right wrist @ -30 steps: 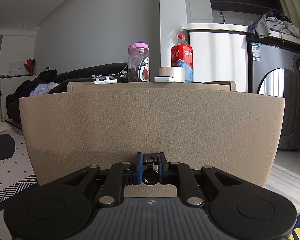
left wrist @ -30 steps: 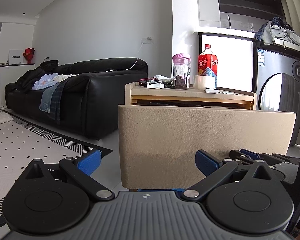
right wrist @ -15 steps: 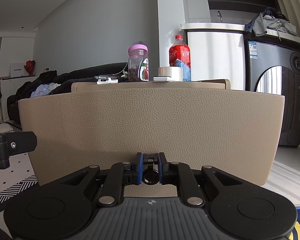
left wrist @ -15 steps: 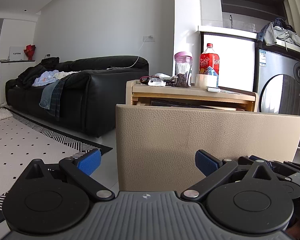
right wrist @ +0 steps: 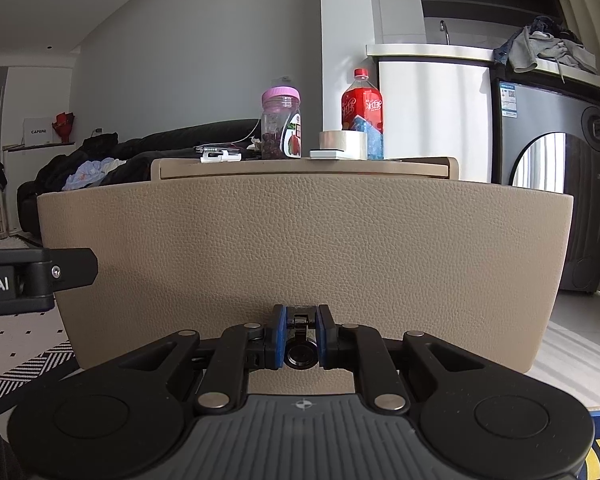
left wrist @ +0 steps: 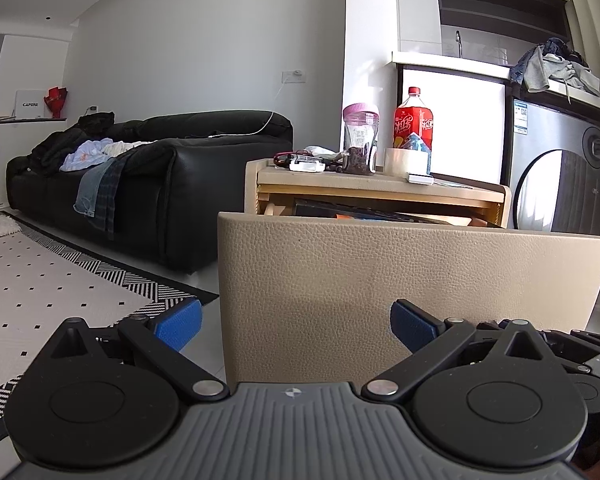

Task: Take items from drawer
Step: 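Pull the upper drawer open with the right gripper, then open the right gripper, release the handle and withdraw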

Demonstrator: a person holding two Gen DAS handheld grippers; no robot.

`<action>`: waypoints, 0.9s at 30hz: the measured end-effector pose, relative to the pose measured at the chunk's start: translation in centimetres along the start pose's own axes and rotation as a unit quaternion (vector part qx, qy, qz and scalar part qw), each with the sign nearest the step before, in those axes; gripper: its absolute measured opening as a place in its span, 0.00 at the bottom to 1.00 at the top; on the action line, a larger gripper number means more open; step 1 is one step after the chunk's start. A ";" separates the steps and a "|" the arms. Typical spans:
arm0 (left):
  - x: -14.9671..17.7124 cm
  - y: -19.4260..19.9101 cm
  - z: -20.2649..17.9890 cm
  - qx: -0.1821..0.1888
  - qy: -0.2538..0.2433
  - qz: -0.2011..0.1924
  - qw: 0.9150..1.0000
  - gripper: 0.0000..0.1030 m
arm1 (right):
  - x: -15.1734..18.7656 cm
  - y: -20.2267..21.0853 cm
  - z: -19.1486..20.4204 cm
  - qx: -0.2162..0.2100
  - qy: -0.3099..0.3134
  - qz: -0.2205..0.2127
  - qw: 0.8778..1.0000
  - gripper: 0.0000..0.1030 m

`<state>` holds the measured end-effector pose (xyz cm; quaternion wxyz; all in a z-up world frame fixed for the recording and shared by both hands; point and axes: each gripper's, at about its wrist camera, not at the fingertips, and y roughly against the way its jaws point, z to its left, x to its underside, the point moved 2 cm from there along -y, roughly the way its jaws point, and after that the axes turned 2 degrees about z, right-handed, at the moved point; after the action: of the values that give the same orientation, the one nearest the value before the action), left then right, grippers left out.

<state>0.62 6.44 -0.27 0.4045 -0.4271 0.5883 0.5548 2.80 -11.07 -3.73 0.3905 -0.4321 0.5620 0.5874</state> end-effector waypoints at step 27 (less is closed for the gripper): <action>-0.1 1.2 -1.6 0.005 -0.007 0.004 1.000 1.00 | -0.3 2.1 -1.1 0.018 0.000 0.014 1.000 0.30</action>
<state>-0.45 4.90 0.28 0.4087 -0.4190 0.5897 0.5565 1.01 -12.31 -2.81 0.3899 -0.4168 0.5785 0.5828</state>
